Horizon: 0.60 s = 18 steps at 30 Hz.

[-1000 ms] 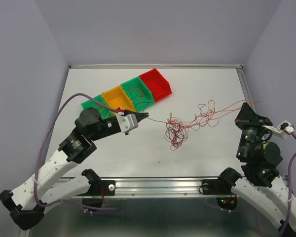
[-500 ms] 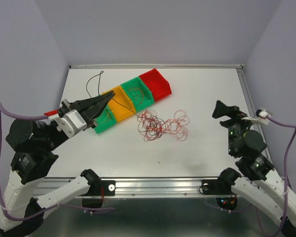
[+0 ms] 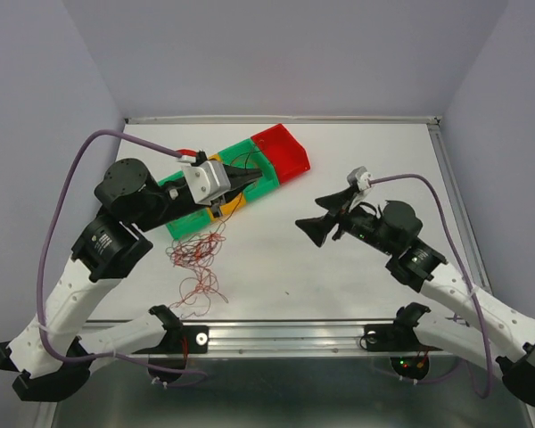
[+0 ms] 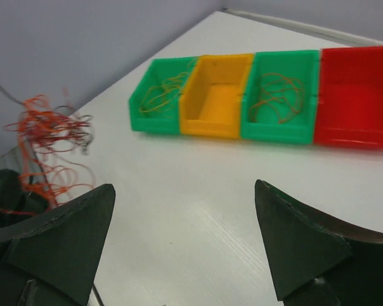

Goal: Untangle the cables

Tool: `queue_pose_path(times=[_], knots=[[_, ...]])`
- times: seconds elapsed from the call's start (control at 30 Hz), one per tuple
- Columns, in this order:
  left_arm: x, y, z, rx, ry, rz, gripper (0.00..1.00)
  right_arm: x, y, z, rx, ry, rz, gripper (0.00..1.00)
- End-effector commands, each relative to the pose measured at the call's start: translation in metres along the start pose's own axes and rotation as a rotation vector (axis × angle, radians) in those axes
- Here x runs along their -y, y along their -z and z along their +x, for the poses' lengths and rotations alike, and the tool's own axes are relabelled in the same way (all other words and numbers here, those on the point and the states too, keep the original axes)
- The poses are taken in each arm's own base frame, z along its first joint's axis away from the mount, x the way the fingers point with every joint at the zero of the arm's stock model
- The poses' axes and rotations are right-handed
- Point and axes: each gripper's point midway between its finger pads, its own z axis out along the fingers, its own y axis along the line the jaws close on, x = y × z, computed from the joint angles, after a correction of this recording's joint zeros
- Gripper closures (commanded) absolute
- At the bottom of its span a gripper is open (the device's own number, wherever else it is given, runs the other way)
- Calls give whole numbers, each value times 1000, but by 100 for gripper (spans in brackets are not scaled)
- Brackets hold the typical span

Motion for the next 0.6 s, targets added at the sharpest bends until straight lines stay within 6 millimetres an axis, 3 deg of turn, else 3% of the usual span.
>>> queue_pose_path(times=[0.0, 0.03, 0.13, 0.23, 0.27, 0.33, 0.37, 0.47, 0.5, 0.57], knots=[[-5, 13, -46, 127, -36, -24, 100, -63, -10, -6, 75, 111, -408, 5], [-7, 13, -47, 129, -33, -31, 100, -70, -18, 5, 37, 110, -469, 5], [-8, 10, -49, 133, -21, -31, 100, -91, -33, -1, 62, 148, -556, 4], [-12, 9, -58, 159, -11, -42, 100, -92, -63, 21, 20, 177, -511, 3], [-13, 8, -60, 162, -12, -43, 100, -90, -65, 19, 31, 186, -490, 3], [-12, 7, -70, 181, -5, -27, 100, -77, -80, 31, 29, 185, -429, 4], [-11, 7, -73, 187, -3, -15, 100, -69, -86, 35, 31, 188, -385, 29], [-24, 8, -90, 213, -18, -67, 100, -54, -94, 53, -10, 163, -317, 76], [-32, 12, -103, 237, -42, -102, 100, -51, -88, 68, -39, 155, -314, 76], [-46, 16, -118, 263, -70, -168, 100, -39, -79, 82, -54, 121, -254, 67]])
